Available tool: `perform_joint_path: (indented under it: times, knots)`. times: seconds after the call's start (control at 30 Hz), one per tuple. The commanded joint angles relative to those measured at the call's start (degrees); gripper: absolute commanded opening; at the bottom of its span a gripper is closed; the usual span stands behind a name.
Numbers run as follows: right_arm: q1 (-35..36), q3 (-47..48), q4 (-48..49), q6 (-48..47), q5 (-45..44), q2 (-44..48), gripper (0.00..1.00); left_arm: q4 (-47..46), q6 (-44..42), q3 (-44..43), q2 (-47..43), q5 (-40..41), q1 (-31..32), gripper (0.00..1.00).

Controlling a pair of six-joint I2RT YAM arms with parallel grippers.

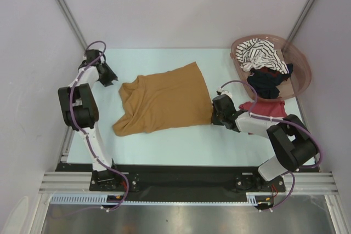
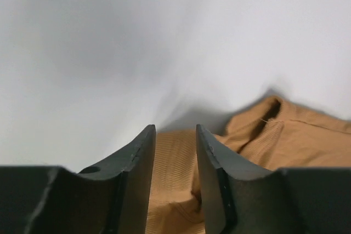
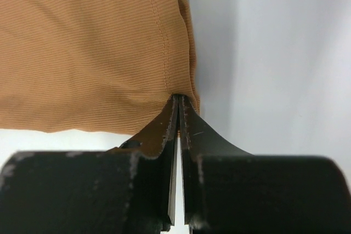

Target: Fold and stack the tank tops

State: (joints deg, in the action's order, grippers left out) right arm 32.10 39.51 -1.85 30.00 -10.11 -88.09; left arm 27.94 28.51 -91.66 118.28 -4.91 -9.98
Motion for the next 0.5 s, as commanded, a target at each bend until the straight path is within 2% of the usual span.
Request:
perform_joint_path:
  times: [0.0,0.1,0.13,0.23,0.3,0.47]
  knots:
    - [-0.2,-2.2,-1.8,0.1,0.7,-4.2,0.04,-2.2,3.0,-1.1,-0.2,-3.0,-1.4,0.42]
    - [-0.2,-2.3,-1.1,0.1,0.9,-4.5,0.04,-3.9,1.8,0.9,-2.6,-2.8,0.2,0.50]
    - [-0.2,-2.4,-1.0,0.2,1.1,-4.6,0.04,-2.9,0.9,1.1,-3.1,-1.5,1.1,0.55]
    - [-0.2,-2.2,-0.4,0.2,1.5,-5.2,0.04,-1.1,-1.2,3.2,-5.6,4.7,5.0,0.59]
    - [-0.2,-2.1,-0.3,0.1,1.8,-5.5,0.04,-3.1,-1.3,8.5,-8.4,6.9,6.5,0.60]
    - [-0.3,-1.9,-0.1,-0.1,2.3,-5.9,0.04,-7.2,-1.1,15.2,-10.4,9.2,8.9,0.59]
